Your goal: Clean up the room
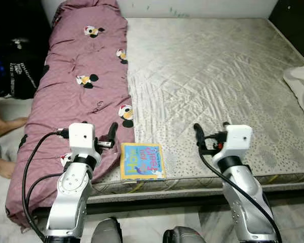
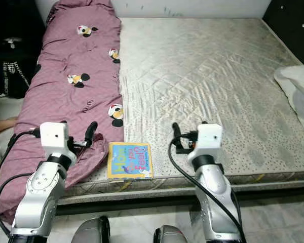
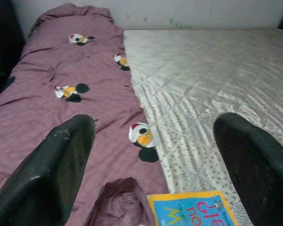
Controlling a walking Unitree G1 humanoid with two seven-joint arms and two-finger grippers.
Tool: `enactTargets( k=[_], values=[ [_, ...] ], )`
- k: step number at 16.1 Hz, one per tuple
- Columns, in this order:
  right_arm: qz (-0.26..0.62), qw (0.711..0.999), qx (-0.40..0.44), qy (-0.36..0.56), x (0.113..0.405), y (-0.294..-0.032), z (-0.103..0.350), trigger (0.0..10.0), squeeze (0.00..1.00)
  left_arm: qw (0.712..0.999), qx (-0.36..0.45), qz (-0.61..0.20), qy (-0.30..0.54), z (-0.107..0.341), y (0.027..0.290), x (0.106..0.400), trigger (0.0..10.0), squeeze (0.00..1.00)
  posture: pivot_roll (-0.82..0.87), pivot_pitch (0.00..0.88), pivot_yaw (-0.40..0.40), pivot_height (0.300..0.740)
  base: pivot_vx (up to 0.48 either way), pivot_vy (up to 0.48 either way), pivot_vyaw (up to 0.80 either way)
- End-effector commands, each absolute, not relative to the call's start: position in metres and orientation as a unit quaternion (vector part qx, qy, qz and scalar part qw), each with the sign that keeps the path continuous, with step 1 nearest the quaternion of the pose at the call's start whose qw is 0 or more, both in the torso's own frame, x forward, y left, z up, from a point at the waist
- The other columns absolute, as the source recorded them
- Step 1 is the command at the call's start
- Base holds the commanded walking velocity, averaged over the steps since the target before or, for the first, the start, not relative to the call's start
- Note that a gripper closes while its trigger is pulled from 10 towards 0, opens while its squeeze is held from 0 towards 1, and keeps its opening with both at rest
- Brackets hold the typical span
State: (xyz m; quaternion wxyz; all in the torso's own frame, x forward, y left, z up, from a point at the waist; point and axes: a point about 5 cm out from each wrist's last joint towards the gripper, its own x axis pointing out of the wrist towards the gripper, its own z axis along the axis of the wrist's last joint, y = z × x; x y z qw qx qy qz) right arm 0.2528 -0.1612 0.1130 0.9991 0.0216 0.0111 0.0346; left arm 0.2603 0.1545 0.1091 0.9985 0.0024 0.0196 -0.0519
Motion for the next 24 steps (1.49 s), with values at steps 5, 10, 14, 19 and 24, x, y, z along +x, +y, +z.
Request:
enactTargets(
  k=[5, 10, 14, 19, 24],
  values=[
    [0.035, 0.999, 0.022, 0.005, 0.252, -0.16, 0.116, 10.0, 0.0, 0.998, 0.004, -0.061, 0.033, 0.104, 0.156, 0.259, 10.0, 0.0, -0.06, 0.122, -0.007, 0.74, 0.0, 0.0, 0.0],
    [0.049, 0.999, 0.024, 0.005, 0.257, -0.155, 0.117, 10.0, 0.0, 0.998, 0.002, -0.051, 0.03, 0.105, 0.158, 0.258, 10.0, 0.0, -0.05, 0.134, -0.027, 0.74, 0.0, 0.0, 0.0],
    [0.052, 0.998, 0.024, 0.006, 0.258, -0.155, 0.118, 10.0, 0.0, 0.998, 0.0, -0.047, 0.029, 0.106, 0.158, 0.258, 10.0, 0.0, -0.05, 0.135, -0.032, 0.69, 0.0, 0.0, 0.0],
    [0.053, 0.998, 0.022, 0.006, 0.26, -0.155, 0.118, 10.0, 0.0, 0.999, 0.0, -0.043, 0.026, 0.107, 0.158, 0.259, 10.0, 0.0, -0.05, 0.134, -0.034, 0.676, 0.0, 0.0, 0.0],
    [0.056, 0.998, 0.019, 0.005, 0.261, -0.155, 0.119, 10.0, 0.0, 0.999, -0.008, -0.05, 0.014, 0.11, 0.158, 0.26, 10.0, 0.0, -0.05, 0.134, -0.037, 0.676, 0.0, 0.0, 0.0]
  ],
)
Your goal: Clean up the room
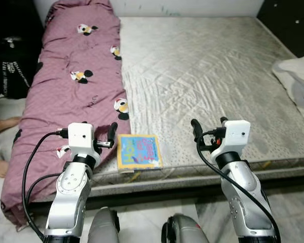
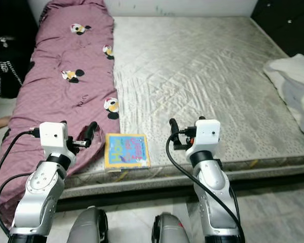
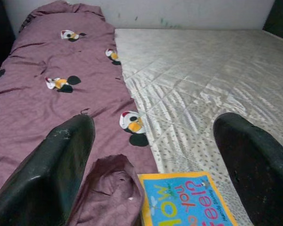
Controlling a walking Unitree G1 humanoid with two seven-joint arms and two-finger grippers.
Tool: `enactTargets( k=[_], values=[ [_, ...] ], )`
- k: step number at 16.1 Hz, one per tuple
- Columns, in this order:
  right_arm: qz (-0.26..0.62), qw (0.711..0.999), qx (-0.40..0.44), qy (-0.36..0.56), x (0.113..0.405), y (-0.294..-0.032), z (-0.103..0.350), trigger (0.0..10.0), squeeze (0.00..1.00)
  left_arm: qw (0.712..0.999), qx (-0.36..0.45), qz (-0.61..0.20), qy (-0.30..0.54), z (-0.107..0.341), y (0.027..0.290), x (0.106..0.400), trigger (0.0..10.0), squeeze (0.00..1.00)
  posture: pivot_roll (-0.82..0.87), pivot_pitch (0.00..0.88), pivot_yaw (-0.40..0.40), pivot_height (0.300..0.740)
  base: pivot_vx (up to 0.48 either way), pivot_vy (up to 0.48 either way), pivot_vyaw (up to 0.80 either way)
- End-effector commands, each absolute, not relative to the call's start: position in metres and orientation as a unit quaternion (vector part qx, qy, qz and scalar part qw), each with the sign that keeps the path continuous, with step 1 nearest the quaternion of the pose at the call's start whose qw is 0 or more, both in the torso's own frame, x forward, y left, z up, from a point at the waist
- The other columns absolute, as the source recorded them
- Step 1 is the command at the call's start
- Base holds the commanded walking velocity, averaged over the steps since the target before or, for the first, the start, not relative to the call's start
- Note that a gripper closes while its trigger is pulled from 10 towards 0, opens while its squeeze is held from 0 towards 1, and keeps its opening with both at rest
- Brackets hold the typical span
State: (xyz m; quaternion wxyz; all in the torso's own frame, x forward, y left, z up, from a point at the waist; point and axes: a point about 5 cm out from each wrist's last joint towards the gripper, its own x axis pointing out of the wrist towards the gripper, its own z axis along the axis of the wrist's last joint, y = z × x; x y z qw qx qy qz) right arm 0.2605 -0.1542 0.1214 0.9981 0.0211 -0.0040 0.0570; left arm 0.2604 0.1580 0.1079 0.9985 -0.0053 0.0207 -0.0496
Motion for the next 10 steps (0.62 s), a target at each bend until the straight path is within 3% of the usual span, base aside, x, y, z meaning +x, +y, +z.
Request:
enactTargets(
  k=[1, 8, 10],
  values=[
    [0.057, 0.998, 0.018, 0.005, 0.2622, -0.1549, 0.119, 10.0, 0.0, 0.998, -0.01, -0.053, 0.012, 0.1109, 0.1573, 0.2601, 10.0, 0.0, -0.05, 0.134, -0.04, 0.676, 0.0, 0.0, 0.0],
    [0.058, 0.998, 0.017, 0.004, 0.2632, -0.1548, 0.1193, 10.0, 0.0, 0.998, -0.015, -0.059, 0.01, 0.1112, 0.1562, 0.2595, 10.0, 0.0, -0.05, 0.134, -0.038, 0.676, 0.0, 0.0, 0.0],
    [0.059, 0.998, 0.016, 0.004, 0.2632, -0.1548, 0.1191, 10.0, 0.0, 0.998, -0.015, -0.062, 0.009, 0.1113, 0.1553, 0.2592, 10.0, 0.0, -0.05, 0.132, -0.039, 0.676, 0.24, 0.0, 0.0]
  ],
)
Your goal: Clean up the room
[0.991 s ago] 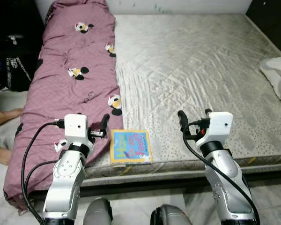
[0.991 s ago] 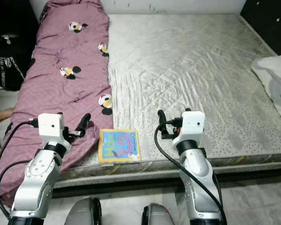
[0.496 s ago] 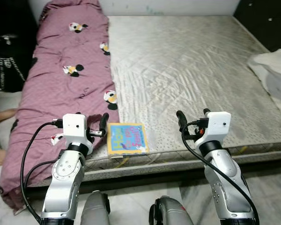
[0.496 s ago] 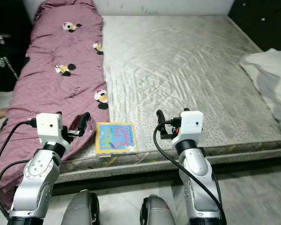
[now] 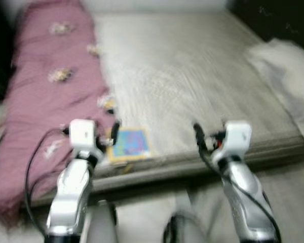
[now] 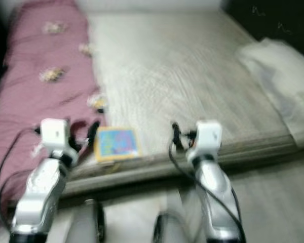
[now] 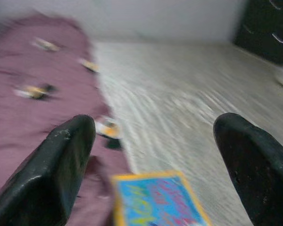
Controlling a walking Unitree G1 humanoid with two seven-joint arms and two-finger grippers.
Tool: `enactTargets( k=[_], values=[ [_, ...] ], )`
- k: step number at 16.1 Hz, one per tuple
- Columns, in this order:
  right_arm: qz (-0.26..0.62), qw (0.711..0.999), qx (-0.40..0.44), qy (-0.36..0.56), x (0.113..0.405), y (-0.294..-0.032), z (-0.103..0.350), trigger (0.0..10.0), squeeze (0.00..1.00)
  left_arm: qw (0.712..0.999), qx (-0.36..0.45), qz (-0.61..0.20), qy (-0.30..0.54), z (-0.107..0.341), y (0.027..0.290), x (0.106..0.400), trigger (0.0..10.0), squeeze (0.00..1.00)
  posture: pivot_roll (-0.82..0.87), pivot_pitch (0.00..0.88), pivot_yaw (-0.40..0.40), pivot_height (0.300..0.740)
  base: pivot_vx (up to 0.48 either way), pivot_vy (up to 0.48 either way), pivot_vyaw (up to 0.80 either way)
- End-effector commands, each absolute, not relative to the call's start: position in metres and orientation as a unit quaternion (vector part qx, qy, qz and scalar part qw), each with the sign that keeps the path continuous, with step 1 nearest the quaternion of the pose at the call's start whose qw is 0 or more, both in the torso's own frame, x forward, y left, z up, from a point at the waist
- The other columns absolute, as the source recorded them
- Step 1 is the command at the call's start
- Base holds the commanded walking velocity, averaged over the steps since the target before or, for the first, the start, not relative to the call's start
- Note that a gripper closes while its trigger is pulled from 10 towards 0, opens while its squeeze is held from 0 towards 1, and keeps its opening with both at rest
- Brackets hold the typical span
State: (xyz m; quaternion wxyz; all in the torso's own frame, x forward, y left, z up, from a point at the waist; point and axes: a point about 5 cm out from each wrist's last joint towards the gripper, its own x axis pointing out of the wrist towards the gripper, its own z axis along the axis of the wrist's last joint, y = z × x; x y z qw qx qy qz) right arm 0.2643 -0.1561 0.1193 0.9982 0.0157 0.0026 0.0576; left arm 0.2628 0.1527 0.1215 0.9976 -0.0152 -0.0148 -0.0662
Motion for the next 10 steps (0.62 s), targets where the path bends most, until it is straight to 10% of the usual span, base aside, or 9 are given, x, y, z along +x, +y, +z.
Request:
enactTargets(
  k=[1, 10],
  values=[
    [0.06, 0.998, 0.015, 0.004, 0.2632, -0.1551, 0.1192, 10.0, 0.0, 0.998, -0.016, -0.062, 0.009, 0.1114, 0.155, 0.2592, 10.0, 0.0, -0.05, 0.132, -0.039, 0.676, 0.266, 0.0, 0.0],
    [0.069, 0.998, 0.011, 0.002, 0.2661, -0.1521, 0.1194, 10.0, 0.0, 0.998, -0.024, -0.048, 0.022, 0.1079, 0.1566, 0.2593, 10.0, 0.0, -0.04, 0.126, -0.048, 0.676, 0.085, 0.106, 0.0]
  ],
)
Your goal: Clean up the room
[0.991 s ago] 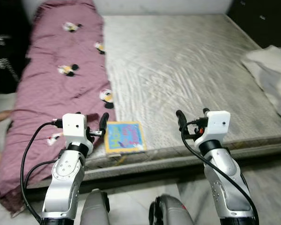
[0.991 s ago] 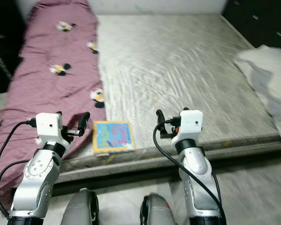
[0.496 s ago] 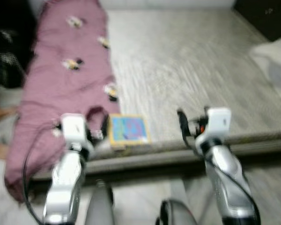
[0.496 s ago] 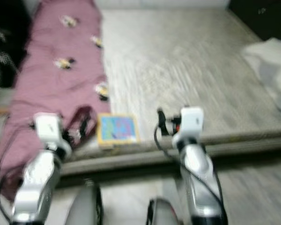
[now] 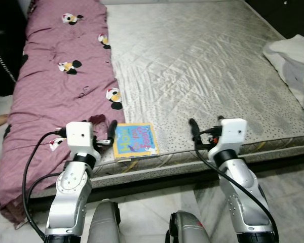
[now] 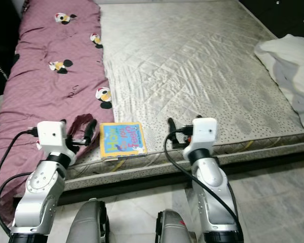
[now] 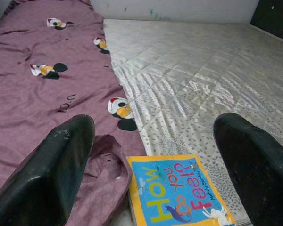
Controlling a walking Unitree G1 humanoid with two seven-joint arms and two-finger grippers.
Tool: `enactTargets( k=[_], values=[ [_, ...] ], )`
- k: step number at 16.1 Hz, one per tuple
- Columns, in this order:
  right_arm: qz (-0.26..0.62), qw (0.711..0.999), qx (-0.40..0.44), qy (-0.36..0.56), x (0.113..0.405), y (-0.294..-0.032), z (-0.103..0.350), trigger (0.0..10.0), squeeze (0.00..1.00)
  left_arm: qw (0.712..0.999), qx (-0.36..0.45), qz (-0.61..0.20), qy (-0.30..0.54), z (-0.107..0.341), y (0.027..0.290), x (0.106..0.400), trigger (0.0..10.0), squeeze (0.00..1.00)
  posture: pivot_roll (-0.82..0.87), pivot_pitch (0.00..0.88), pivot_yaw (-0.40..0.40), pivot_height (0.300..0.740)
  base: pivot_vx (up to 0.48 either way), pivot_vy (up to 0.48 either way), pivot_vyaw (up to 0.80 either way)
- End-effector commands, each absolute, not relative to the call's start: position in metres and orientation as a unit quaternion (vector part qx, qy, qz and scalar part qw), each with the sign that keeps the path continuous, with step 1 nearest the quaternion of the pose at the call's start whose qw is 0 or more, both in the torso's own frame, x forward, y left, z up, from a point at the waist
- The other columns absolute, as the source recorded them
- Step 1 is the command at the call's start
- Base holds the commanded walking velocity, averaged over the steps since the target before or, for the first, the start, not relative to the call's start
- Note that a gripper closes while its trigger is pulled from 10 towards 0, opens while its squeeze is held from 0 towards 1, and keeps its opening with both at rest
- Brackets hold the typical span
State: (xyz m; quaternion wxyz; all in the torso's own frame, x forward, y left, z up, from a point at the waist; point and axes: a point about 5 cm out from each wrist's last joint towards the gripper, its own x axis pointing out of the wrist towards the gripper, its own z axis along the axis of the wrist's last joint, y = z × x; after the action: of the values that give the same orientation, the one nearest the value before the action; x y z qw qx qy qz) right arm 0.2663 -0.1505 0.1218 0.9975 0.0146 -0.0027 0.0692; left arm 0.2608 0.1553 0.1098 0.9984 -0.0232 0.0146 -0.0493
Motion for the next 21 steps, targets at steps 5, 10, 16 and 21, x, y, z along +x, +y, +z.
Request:
enactTargets(
  k=[5, 10, 16, 21],
  values=[
    [0.07, 0.997, 0.011, 0.001, 0.2674, -0.1519, 0.1195, 10.0, 0.0, 0.998, -0.022, -0.047, 0.022, 0.1081, 0.1562, 0.2603, 10.0, 0.0, -0.04, 0.121, -0.049, 0.676, 0.0, 0.477, 0.0],
    [0.069, 0.998, 0.011, 0.001, 0.2689, -0.1521, 0.12, 10.0, 0.0, 0.998, -0.012, -0.053, 0.009, 0.1115, 0.1548, 0.2615, 10.0, 0.0, -0.04, 0.128, -0.048, 0.676, 0.0, 0.19, 0.0],
    [0.066, 0.998, 0.01, -0.001, 0.2705, -0.1527, 0.1206, 10.0, 0.0, 0.997, -0.023, -0.071, -0.001, 0.1151, 0.1521, 0.262, 10.0, 0.0, -0.04, 0.136, -0.048, 0.676, 0.133, 0.0, 0.0],
    [0.064, 0.998, 0.01, -0.002, 0.2707, -0.1526, 0.1206, 10.0, 0.0, 0.997, -0.025, -0.075, -0.001, 0.1145, 0.1514, 0.2616, 10.0, 0.0, -0.04, 0.133, -0.047, 0.676, 0.297, 0.0, 0.0]
  ],
)
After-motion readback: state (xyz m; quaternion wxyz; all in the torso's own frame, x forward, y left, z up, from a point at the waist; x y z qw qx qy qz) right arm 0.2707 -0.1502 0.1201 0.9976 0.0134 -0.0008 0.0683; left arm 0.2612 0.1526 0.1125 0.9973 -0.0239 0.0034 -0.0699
